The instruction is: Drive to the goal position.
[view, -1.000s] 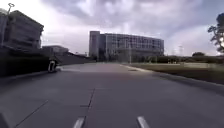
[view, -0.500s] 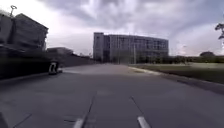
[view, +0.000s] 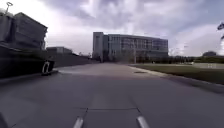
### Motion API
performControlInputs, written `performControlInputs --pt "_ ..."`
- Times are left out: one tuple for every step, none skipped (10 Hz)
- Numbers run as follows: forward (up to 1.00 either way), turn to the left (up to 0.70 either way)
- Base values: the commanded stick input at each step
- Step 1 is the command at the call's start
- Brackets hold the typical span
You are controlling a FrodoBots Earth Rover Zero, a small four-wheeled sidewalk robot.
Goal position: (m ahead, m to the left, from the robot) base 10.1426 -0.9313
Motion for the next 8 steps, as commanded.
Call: performControlInputs --pt "1.00 0.00" --pt "1.00 0.00" --pt "1.00 0.00" --pt "1.00 0.00" --pt "1.00 0.00" --pt "1.00 0.06" --pt "1.00 0.24" --pt "1.00 0.27"
